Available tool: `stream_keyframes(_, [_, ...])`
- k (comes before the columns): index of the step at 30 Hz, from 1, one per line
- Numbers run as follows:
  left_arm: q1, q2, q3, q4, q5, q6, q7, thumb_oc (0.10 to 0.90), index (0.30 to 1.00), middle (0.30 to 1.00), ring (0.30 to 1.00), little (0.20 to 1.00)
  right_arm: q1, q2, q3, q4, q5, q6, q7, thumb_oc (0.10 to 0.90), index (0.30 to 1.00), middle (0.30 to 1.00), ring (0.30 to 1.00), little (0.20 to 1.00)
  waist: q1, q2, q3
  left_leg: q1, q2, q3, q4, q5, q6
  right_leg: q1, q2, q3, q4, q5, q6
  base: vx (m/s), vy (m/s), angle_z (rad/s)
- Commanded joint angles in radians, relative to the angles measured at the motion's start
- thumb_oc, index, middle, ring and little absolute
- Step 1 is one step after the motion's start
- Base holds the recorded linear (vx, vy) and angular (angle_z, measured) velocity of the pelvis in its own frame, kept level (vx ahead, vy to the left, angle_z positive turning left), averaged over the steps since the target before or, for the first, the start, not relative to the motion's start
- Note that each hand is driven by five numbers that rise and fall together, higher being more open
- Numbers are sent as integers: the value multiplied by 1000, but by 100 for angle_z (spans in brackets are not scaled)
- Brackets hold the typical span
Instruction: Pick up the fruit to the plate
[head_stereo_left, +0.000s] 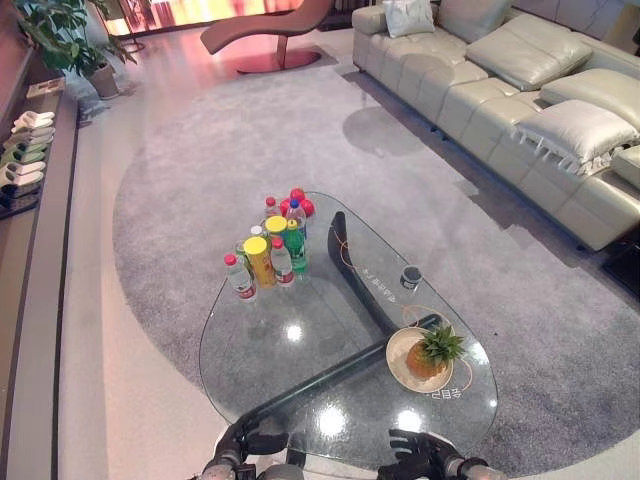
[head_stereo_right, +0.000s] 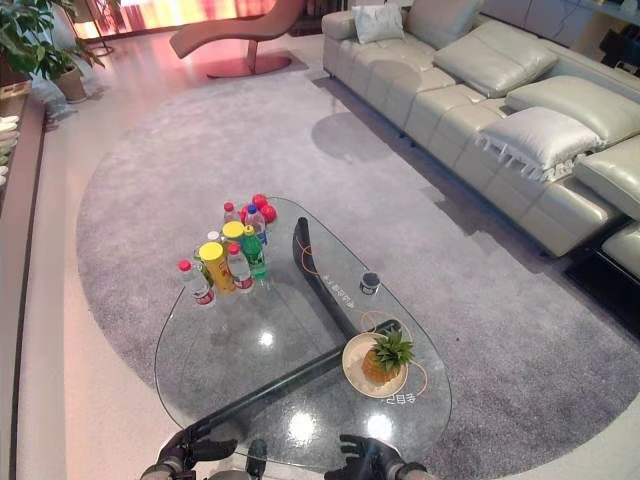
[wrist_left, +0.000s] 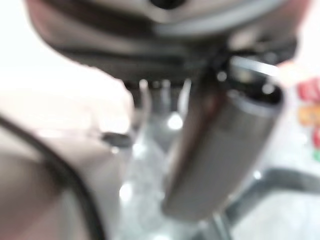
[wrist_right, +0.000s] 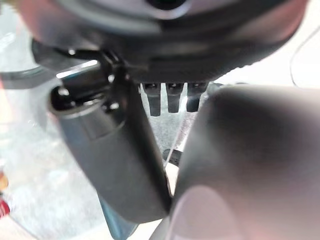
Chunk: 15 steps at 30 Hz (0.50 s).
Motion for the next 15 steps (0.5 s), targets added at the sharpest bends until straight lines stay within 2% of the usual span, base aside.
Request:
stream_keyframes(1, [-74, 1, 49, 96, 37, -26, 10, 800, 900, 900, 900, 900, -58, 10, -27, 41, 81, -1, 29, 800, 900, 900, 900, 900, -10, -34, 22, 75, -24, 58, -1, -25, -5, -37, -10, -28, -23, 132, 0, 57, -3, -4])
stream_keyframes(4, [-81, -3, 57, 167, 80, -42, 16, 800, 900, 900, 900, 900, -63, 25, -55, 138, 98, 12, 16, 800, 900, 900, 900, 900, -13, -29, 8, 83, -21, 63, -1, -29, -5, -32, -8, -22, -23, 128, -2, 63, 1, -2])
stream_keyframes(6, [-81, -13, 80, 205, 48, -22, 8, 800, 900, 900, 900, 900, -63, 37, -90, 212, 94, 33, -17, 800, 900, 900, 900, 900, -14, -23, -2, 92, -20, 63, -1, -35, -5, -24, -8, -19, -23, 124, -3, 70, 1, -3])
stream_keyframes(9, [-74, -30, 108, 238, 29, 9, 14, 800, 900, 900, 900, 900, -60, 53, -129, 259, 89, 50, -47, 800, 900, 900, 900, 900, -15, -17, -9, 98, -21, 58, -1, -40, -4, -18, -9, -15, -23, 123, -2, 60, -2, -4])
stream_keyframes(15, [-72, -47, 131, 274, 42, 19, 11, 800, 900, 900, 900, 900, -59, 70, -154, 300, 51, 42, -66, 800, 900, 900, 900, 900, -19, -13, -20, 103, -23, 51, -1, -46, -1, -16, -7, -3, -22, 122, -1, 34, 0, -2])
